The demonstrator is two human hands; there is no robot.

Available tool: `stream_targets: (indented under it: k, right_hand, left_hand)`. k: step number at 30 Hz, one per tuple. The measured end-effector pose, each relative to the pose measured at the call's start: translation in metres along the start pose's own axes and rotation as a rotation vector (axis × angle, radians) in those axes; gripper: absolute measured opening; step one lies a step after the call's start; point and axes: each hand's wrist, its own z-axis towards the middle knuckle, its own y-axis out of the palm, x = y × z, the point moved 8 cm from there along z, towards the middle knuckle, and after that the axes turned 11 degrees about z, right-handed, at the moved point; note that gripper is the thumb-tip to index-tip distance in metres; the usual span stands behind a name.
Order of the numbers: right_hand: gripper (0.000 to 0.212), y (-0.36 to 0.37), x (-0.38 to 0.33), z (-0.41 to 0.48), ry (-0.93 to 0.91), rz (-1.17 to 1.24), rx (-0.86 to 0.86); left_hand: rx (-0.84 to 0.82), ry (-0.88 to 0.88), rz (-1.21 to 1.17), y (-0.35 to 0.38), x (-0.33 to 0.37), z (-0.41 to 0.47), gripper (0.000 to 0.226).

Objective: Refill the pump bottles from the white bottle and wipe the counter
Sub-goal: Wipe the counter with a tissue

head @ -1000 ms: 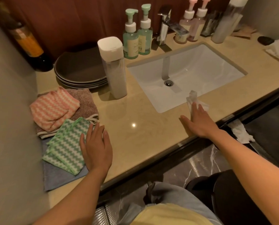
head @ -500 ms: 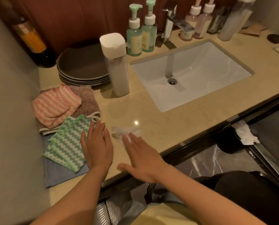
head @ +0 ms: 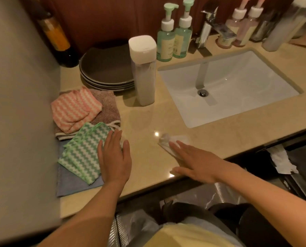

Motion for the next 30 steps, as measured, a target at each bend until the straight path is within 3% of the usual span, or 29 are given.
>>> stream_targets:
  k: [7,12,18,25,30]
  right_hand:
    - [0.079,-0.027,-0.028,0.091,0.019,0.034,0.192]
    - [0.071,0.003,-0.086,0.109,-0.176,-0.019,0.145]
    - [0.067,0.032,-0.101,0.056,-0.374,0.087,0.087]
    - [0.053,0.035,-0.061,0.000,-0.366,0.023,-0.036]
    - [0.056,-0.007,-0.027,0.020,-0.233,-0.024,0.038]
  left_hand:
    - [0.012,-0.034,-0.053,-0.005,0.000,-0.002,0.065]
    - [0.019,-0.048,-0.069,-0.005,-0.001,-0.002,0.064]
    - [0.022,-0.050,-0.102,-0.007,-0.001,-0.003,0.064]
    - [0.034,-0.032,-0.086,-0.006,-0.002,-0.003,0.064]
    - [0.035,-0.015,-0.070,-0.005,0.000,-0.002,0.063]
